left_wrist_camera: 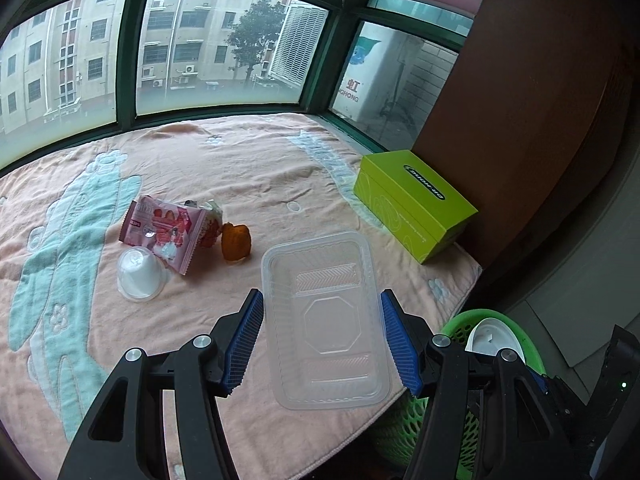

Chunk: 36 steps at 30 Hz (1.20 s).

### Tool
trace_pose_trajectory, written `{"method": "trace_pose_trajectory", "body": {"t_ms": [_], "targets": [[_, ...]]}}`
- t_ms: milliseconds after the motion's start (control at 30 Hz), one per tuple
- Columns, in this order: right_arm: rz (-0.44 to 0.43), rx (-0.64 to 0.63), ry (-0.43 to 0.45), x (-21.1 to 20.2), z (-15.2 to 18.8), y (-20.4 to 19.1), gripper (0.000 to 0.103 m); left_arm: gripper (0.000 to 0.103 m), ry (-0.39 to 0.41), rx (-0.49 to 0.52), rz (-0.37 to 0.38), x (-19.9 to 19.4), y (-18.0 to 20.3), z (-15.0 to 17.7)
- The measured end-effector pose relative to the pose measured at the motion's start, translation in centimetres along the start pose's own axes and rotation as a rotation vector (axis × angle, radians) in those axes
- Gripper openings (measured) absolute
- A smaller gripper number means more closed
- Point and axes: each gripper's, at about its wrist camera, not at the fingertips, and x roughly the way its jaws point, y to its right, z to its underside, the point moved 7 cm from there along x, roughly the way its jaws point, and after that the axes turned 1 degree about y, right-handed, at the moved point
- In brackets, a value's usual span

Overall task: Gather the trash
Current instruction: 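Carry the box and white lid to the green basket and open both tools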

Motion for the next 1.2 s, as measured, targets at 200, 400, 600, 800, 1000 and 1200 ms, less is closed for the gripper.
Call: {"method": "trace_pose_trajectory", "body": {"t_ms": [200,400,600,800,1000,1200], "targets": [[0.048,0.045,0.013,-1.5,0.8,3.2,0.092,0.057,-0.011,0.048,0.04,0.4,3.3,0.3],[0.09,0.09,0.018,-2.8,1.9,6.2,0.092,0.057,-0.026,0.097,0.076,0.7,6.3,1.1],[0.12,0.135,0.025,-4.1,2.9,8.6,0.093,0.057,-0.044,0.142,0.111,1.1,8.9,2.0],[0.135,0.168,0.035,-5.2,3.5,10.1,0.093,0.057,-0.059,0.181,0.138,1.3,11.1,2.8],[0.134,0.185,0.043,-5.9,4.0,11.1,0.093,0.057,-0.067,0.217,0.165,1.3,13.3,3.3],[0.127,0.191,0.055,-6.6,4.5,11.5,0.094,0.057,-0.077,0.249,0.186,1.2,15.1,4.0]]}}
